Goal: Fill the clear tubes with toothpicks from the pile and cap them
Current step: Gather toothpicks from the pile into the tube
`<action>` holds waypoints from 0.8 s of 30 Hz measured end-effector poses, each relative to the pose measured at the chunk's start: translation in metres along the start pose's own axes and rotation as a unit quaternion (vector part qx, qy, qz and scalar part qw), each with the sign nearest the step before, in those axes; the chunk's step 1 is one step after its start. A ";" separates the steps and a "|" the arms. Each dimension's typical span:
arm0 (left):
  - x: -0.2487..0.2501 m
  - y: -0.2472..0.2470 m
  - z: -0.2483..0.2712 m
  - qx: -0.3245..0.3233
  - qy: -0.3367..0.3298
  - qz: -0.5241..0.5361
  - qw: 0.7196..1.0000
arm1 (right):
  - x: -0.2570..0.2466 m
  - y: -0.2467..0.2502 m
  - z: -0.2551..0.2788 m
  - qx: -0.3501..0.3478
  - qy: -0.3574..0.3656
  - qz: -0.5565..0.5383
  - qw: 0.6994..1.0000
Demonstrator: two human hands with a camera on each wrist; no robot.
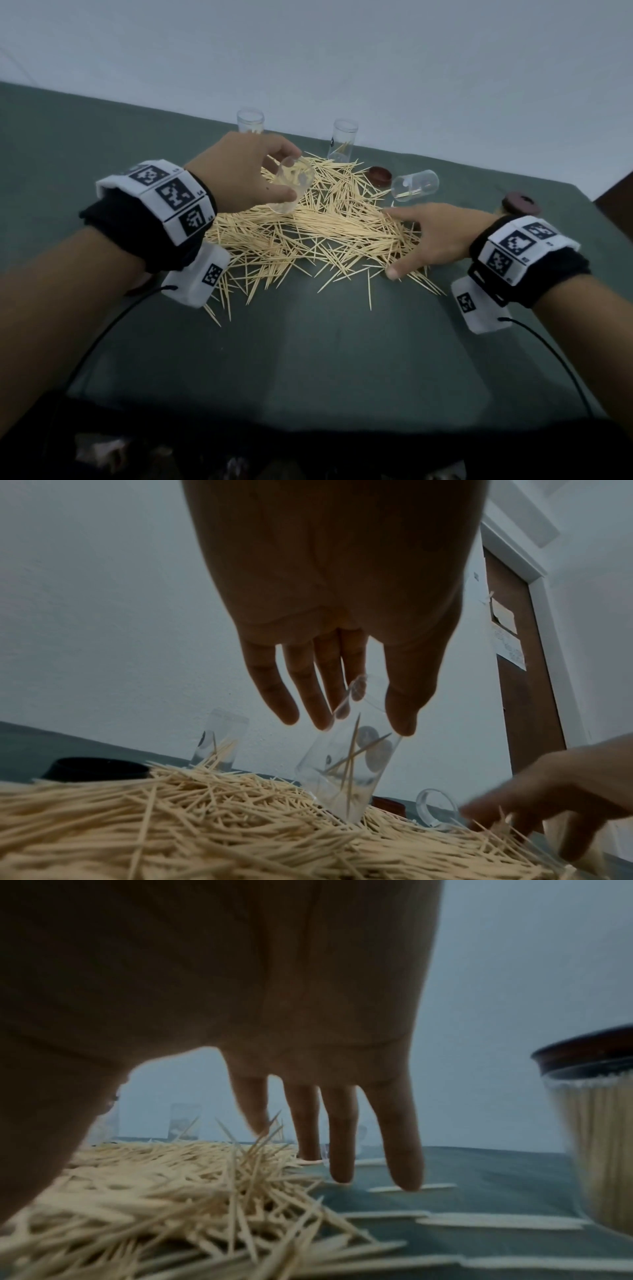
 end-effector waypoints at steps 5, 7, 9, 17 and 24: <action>0.003 -0.002 -0.001 -0.006 -0.004 -0.002 1.000 | -0.018 -0.002 -0.010 0.074 0.041 -0.023 0.996; 0.002 -0.003 0.000 -0.009 -0.002 0.000 1.000 | -0.029 -0.001 -0.014 0.111 0.071 -0.044 0.990; 0.002 -0.004 0.000 -0.009 -0.002 0.000 1.000 | -0.040 0.000 -0.017 0.139 0.095 -0.063 0.984; 0.003 -0.001 0.001 -0.009 0.000 0.000 1.000 | -0.041 0.000 -0.021 0.091 0.052 -0.026 0.994; 0.004 -0.003 0.002 -0.009 0.003 0.004 1.000 | -0.058 0.004 -0.027 0.146 0.071 -0.009 0.987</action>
Point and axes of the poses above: each hand's wrist, its own z-axis away from the middle knuckle, its own y-axis out of the back of the hand, x = y × z, the point moved 5 cm from there along -z, towards the middle knuckle, and after that the axes turned 5 degrees about x, right-handed, at the moved point
